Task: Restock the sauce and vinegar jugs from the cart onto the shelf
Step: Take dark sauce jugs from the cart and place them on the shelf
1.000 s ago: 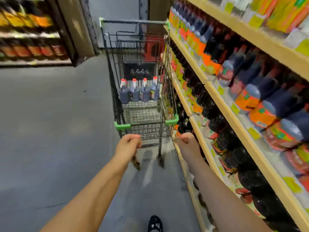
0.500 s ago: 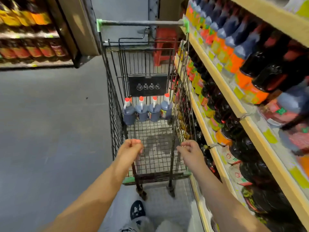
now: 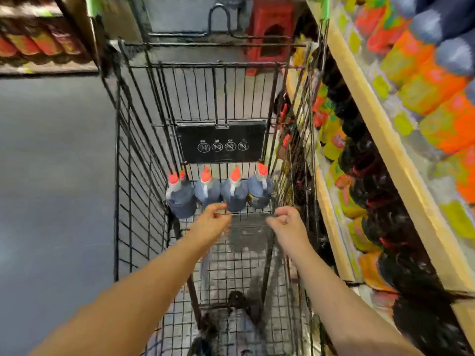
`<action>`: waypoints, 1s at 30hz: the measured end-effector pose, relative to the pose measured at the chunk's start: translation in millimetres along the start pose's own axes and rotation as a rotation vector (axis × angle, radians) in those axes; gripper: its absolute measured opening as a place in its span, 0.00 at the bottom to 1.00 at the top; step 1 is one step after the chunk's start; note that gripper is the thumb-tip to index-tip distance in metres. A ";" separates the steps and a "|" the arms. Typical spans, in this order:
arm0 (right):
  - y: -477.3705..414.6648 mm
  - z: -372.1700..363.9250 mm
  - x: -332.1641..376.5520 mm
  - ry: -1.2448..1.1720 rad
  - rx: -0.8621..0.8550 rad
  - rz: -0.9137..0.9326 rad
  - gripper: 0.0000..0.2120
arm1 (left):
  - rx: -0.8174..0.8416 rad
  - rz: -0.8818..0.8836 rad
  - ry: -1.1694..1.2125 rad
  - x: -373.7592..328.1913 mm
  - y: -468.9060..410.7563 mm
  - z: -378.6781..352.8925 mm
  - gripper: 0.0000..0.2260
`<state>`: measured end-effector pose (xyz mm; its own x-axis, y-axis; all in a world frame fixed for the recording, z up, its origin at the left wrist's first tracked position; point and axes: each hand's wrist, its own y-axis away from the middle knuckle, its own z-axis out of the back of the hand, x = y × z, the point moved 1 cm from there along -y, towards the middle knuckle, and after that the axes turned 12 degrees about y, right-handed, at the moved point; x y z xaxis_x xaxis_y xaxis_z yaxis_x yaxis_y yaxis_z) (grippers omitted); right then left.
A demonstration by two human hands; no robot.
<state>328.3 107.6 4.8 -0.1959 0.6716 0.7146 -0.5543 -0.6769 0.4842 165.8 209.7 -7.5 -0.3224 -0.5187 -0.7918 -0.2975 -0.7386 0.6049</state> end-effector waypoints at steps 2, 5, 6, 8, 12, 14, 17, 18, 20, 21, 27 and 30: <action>-26.4 -5.3 1.3 0.008 -0.008 0.004 0.10 | -0.004 0.047 -0.039 1.1 -36.3 -9.2 0.15; -65.3 -15.6 -0.7 -0.005 0.007 -0.027 0.16 | -0.033 0.092 -0.115 11.3 -89.1 -22.6 0.20; -76.4 -20.2 -1.8 -0.017 0.000 -0.046 0.17 | -0.051 0.101 -0.161 14.8 -101.3 -26.0 0.20; -94.7 -30.2 -1.7 -0.034 -0.029 -0.055 0.19 | -0.088 0.117 -0.254 21.0 -118.8 -32.0 0.18; -125.6 -49.7 5.0 -0.074 0.000 -0.090 0.20 | -0.129 0.135 -0.289 32.4 -141.0 -39.3 0.14; -137.6 -54.6 9.4 -0.061 0.034 -0.109 0.15 | -0.096 0.159 -0.345 34.8 -147.1 -40.3 0.16; -148.1 -60.5 9.6 0.020 0.089 -0.126 0.14 | -0.061 0.169 -0.363 34.3 -148.7 -43.4 0.18; -148.6 -62.1 7.5 0.048 0.096 -0.145 0.16 | -0.056 0.184 -0.355 35.0 -145.9 -43.5 0.19; -144.2 -62.8 0.8 0.090 0.085 -0.187 0.16 | -0.048 0.215 -0.345 36.7 -136.3 -41.6 0.19; -140.0 -62.2 -1.5 0.101 0.074 -0.195 0.14 | -0.043 0.218 -0.345 35.4 -130.6 -39.4 0.19; -108.6 -33.0 27.1 0.216 0.071 -0.112 0.01 | -0.032 0.139 -0.403 -4.6 -87.2 -24.6 0.19; -68.6 -14.1 38.9 0.264 0.059 -0.081 0.03 | -0.002 0.102 -0.459 -19.2 -50.6 -13.5 0.22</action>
<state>347.2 184.4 -7.8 -0.3612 0.7742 0.5198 -0.5304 -0.6290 0.5683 199.2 251.2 -24.0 -0.7142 -0.3447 -0.6092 -0.2423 -0.6947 0.6772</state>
